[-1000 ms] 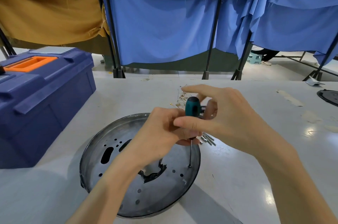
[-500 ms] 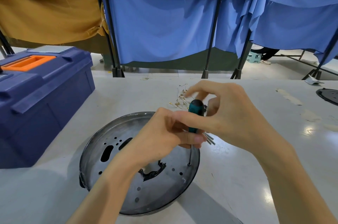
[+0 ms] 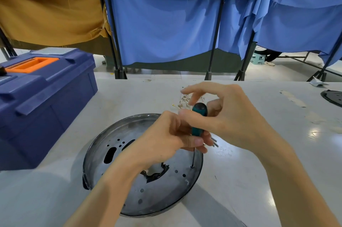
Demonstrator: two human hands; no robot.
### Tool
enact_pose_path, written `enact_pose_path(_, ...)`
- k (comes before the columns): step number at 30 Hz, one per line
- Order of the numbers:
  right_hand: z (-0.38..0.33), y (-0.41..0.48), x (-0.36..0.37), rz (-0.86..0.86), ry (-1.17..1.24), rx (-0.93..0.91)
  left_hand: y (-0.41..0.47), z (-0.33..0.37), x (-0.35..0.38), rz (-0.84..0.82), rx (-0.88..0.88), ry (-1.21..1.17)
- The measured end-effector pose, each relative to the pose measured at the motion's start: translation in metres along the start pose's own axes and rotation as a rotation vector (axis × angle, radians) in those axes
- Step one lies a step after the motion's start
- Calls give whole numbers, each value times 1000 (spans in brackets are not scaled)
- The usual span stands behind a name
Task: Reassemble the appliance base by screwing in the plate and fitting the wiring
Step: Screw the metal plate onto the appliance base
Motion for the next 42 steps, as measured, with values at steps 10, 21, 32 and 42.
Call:
enact_pose_path(10, 6, 1, 4, 192, -205, -16, 2, 0, -5, 80, -18, 8)
enact_pose_path(21, 9, -3, 1, -96, 146, 49, -3, 1, -2, -20, 0, -32)
enact_pose_path(32, 11, -6, -11, 294, -711, 50, 8, -14, 14, -28, -102, -10)
enact_pose_path(42, 5, -5, -1, 8, -40, 7, -8, -7, 6, -36, -68, -68)
Point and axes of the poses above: each hand's wrist, its own y-axis towards the middle knuckle, its own x-axis out of the palm, z = x × y, the point moved 8 cm from there along y, towards the middle knuckle, and after that the axes turned 11 degrees about z, right-handed, at the moved point
